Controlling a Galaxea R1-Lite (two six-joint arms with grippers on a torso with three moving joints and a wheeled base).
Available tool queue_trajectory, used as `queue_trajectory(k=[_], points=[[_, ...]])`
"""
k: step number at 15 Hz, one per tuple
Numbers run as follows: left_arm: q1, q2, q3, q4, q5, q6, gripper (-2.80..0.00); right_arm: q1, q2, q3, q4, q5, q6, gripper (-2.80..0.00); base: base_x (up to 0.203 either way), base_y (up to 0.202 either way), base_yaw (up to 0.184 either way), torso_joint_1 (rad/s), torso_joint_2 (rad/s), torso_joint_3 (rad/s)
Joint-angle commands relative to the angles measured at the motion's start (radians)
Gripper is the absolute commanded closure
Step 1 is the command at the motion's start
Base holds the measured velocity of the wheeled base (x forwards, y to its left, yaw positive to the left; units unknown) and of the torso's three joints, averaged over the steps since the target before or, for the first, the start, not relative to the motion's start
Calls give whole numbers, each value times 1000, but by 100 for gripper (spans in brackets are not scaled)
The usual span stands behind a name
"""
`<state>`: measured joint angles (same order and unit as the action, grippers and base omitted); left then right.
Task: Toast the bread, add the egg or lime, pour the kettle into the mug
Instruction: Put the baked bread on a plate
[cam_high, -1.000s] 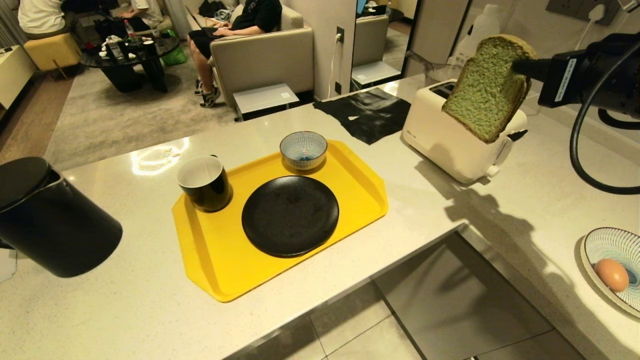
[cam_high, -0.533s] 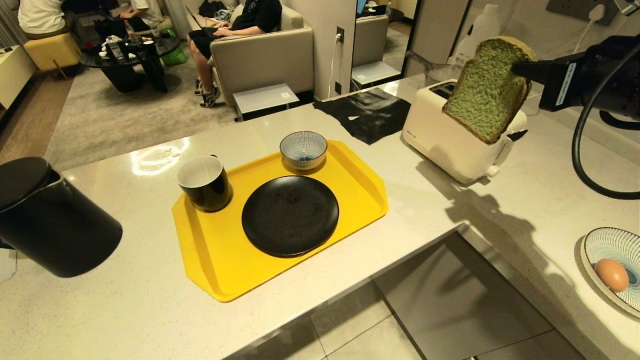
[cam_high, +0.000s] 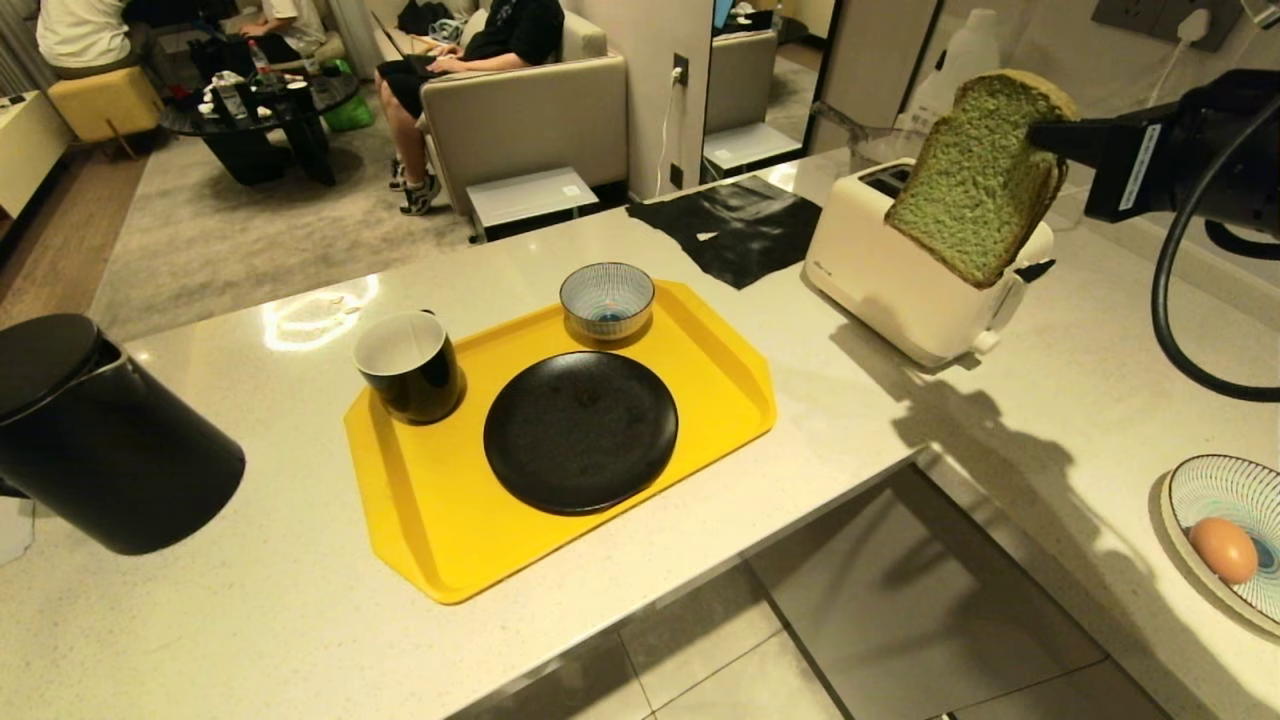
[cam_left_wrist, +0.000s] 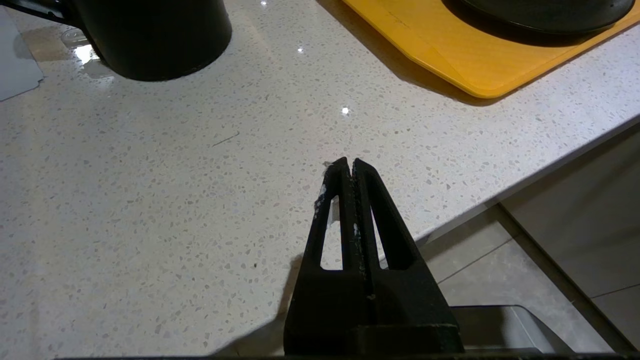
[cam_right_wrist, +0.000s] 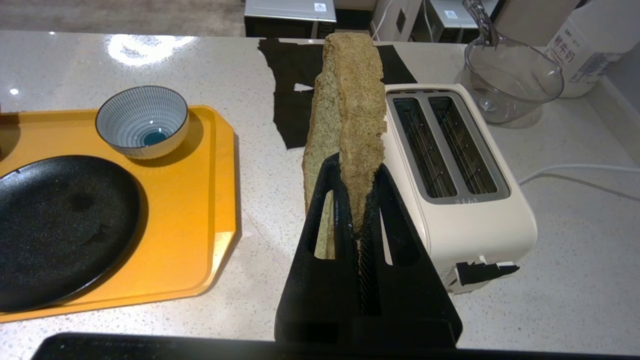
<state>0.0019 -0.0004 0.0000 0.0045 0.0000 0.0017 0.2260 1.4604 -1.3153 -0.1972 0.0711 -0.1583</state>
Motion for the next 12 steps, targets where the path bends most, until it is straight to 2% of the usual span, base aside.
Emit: queue_trajectory(k=[1, 12], points=[[1, 0, 0, 0, 0, 0, 0, 1, -6, 5, -2, 1, -1, 0, 0, 0, 0, 0, 0, 0], [1, -1, 0, 0, 0, 0, 0, 0, -26, 11, -5, -2, -18, 0, 0, 0, 0, 0, 0, 0]])
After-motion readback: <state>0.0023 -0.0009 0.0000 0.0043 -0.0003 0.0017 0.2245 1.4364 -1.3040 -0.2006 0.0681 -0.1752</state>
